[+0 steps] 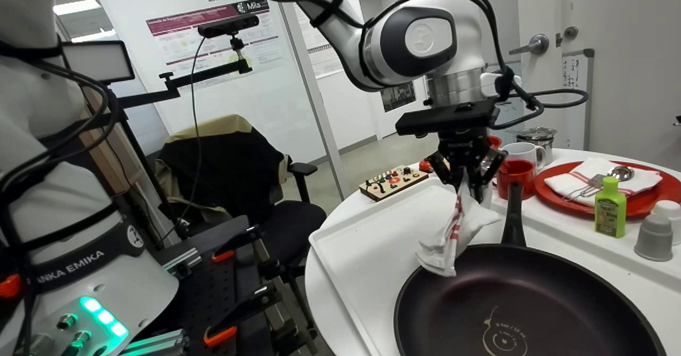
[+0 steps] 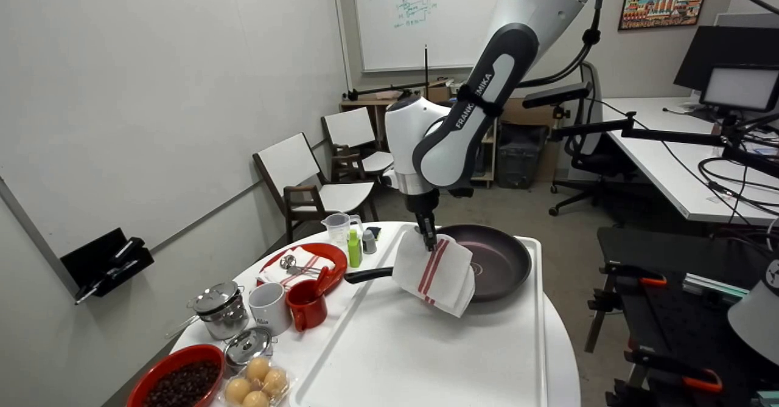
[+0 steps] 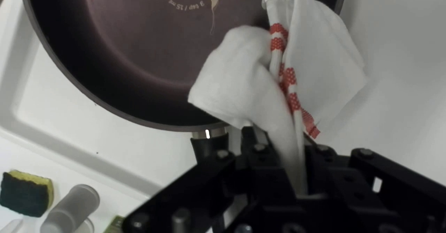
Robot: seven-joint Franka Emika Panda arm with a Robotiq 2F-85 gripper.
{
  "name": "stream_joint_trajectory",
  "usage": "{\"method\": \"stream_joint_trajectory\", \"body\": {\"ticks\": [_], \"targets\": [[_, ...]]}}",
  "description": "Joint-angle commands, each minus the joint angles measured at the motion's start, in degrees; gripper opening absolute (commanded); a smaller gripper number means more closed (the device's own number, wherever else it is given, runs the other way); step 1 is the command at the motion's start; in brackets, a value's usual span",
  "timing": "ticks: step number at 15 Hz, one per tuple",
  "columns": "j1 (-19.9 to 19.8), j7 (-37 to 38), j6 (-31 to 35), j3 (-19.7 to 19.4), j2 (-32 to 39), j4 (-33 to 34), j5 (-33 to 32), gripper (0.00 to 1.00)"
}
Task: Use the tea towel to wipe the inside of the pan
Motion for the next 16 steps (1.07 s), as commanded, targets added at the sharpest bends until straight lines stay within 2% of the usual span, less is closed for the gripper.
{"method": "stream_joint_trajectory", "body": {"ticks": [1, 10, 16], "targets": [[-2.35, -0.17, -1.37, 0.15, -0.88, -0.52, 2.97, 0.07], [-3.36, 3.06, -6.29, -1.23, 7.12, 6.39, 5.18, 0.07], [-6.33, 6.88, -4.29, -3.51, 9.15, 7.38, 8.11, 0.07]]}}
